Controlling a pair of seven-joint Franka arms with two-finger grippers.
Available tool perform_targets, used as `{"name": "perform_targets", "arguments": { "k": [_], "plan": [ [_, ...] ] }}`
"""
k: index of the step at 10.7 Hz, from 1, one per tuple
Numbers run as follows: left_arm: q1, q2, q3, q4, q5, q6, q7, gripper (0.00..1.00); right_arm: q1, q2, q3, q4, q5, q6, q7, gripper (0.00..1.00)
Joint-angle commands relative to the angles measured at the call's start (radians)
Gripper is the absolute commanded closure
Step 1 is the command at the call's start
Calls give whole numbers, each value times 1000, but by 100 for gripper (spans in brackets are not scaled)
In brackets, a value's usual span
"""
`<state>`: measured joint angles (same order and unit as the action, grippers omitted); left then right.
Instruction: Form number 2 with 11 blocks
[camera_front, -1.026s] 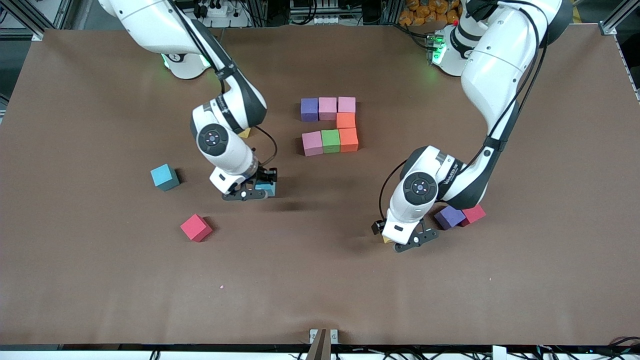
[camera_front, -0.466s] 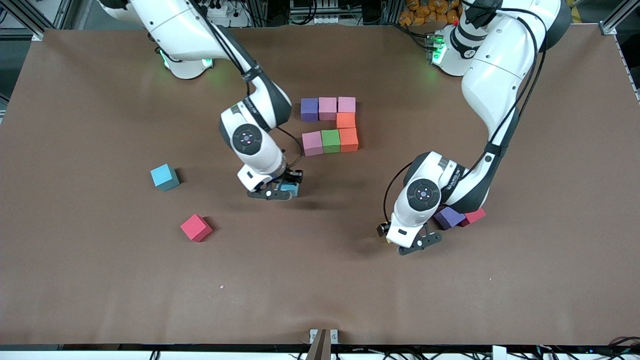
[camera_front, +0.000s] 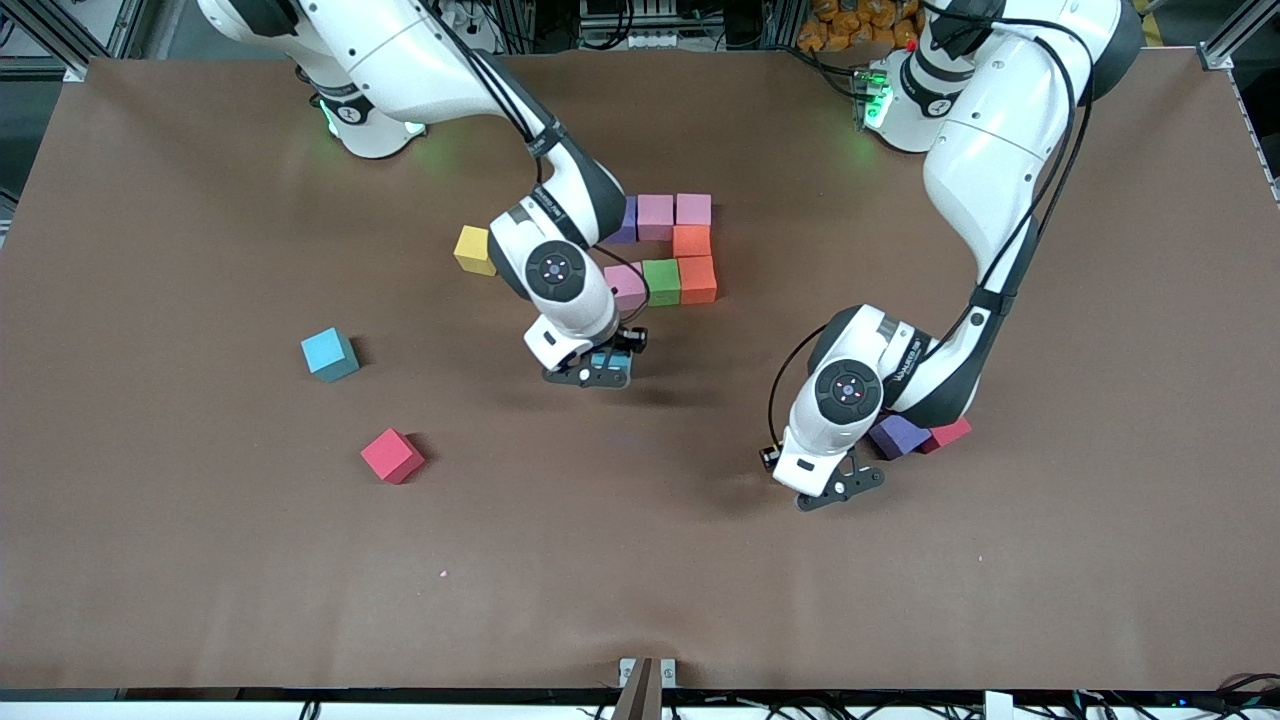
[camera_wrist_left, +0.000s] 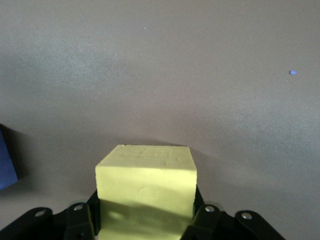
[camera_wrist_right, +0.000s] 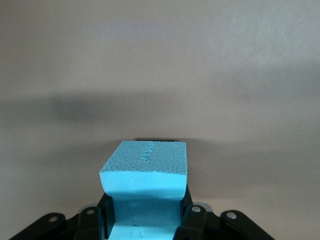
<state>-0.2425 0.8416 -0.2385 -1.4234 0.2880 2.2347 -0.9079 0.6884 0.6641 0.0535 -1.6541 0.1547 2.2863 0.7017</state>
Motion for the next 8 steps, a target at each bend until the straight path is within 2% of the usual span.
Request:
{"name": "perform_targets", "arguments": {
  "k": [1, 8],
  "plan": [
    [-7, 19, 8, 15, -7, 5, 14, 39, 28, 12, -4, 30, 14, -48, -36, 81],
    [-30, 7, -5, 17, -15, 23, -2, 43, 65, 11, -4, -1, 14, -45, -31, 80]
  ]
}}
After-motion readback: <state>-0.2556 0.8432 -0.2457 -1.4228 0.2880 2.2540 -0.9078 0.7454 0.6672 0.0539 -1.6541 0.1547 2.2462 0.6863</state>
